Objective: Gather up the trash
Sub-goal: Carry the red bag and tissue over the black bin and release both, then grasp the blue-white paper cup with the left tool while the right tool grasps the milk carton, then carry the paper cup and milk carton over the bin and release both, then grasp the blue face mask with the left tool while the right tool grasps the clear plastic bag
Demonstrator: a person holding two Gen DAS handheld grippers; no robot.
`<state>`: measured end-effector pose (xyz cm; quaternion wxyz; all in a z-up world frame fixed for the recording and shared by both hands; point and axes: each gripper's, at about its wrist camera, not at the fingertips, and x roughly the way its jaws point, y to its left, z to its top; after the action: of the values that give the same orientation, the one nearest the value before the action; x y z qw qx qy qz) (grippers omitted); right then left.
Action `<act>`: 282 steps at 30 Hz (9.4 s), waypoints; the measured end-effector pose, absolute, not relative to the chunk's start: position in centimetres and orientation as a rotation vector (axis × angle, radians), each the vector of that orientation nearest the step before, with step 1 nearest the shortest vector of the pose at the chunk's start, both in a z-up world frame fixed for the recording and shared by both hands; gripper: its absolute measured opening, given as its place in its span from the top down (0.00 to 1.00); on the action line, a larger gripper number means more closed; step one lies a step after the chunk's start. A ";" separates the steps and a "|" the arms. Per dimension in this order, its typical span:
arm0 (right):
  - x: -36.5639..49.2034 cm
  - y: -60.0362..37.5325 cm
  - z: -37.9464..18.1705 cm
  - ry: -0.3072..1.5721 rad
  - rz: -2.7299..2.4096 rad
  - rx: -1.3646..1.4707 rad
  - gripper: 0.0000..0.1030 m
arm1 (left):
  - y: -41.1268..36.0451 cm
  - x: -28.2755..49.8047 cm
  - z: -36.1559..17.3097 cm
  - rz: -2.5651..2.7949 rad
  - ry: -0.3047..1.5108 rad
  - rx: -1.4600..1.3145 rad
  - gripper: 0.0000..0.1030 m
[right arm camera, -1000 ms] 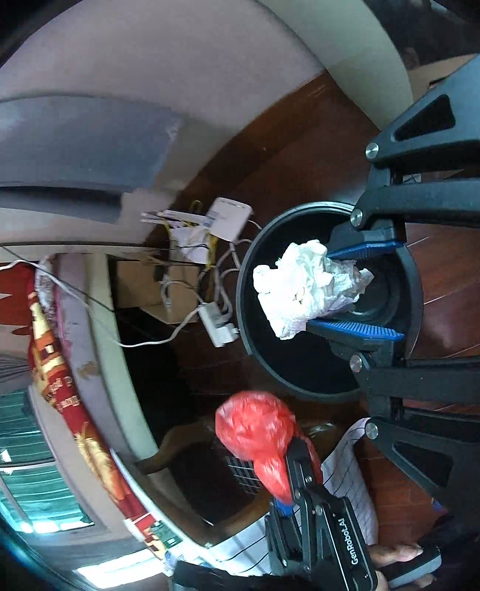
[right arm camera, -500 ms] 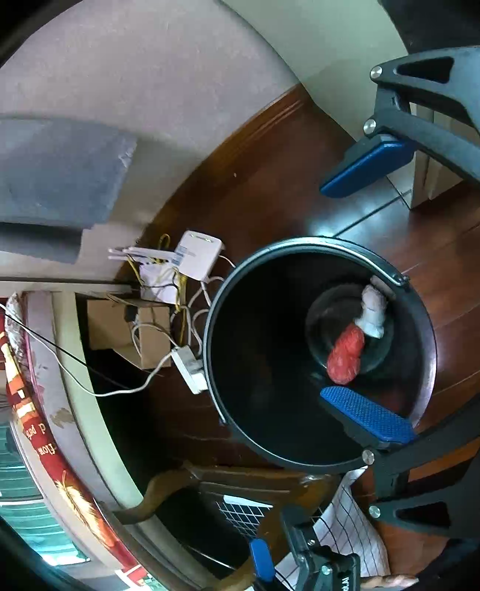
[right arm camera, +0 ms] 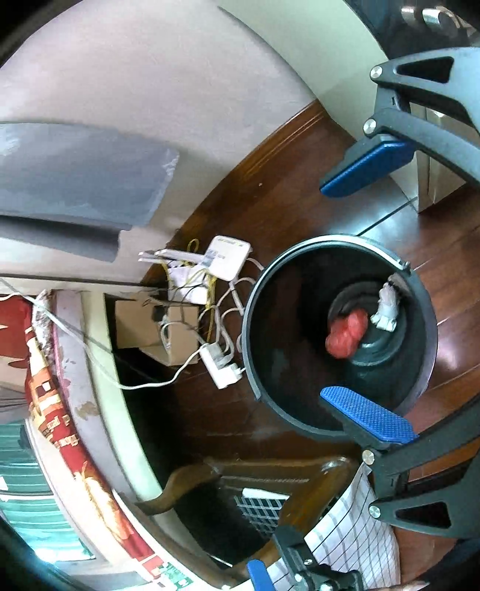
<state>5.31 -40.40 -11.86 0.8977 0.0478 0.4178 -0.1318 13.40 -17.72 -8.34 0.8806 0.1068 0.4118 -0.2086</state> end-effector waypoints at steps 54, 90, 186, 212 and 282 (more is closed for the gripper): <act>18.6 -10.5 -3.8 0.745 0.267 -0.109 0.00 | 10.8 18.7 -4.0 -0.013 0.687 -0.082 0.27; 21.5 -6.5 -3.7 0.734 0.473 -0.139 0.45 | 11.2 17.7 -3.6 -0.052 0.665 -0.095 0.45; 5.3 -43.9 -15.1 0.998 -0.274 0.114 0.00 | -18.5 14.8 -12.2 -0.435 0.956 0.207 0.01; 8.9 -26.1 -2.1 0.671 0.008 -0.043 0.00 | -1.7 11.2 0.8 -0.207 0.599 -0.043 0.01; 22.1 3.4 -2.2 0.707 0.612 -0.077 0.84 | 24.1 13.4 -4.0 0.183 0.670 -0.279 0.82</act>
<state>22.06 3.40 -2.25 0.8919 -0.0373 0.3409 0.2947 13.36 24.09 -3.99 0.9308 -0.1364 0.3270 0.0895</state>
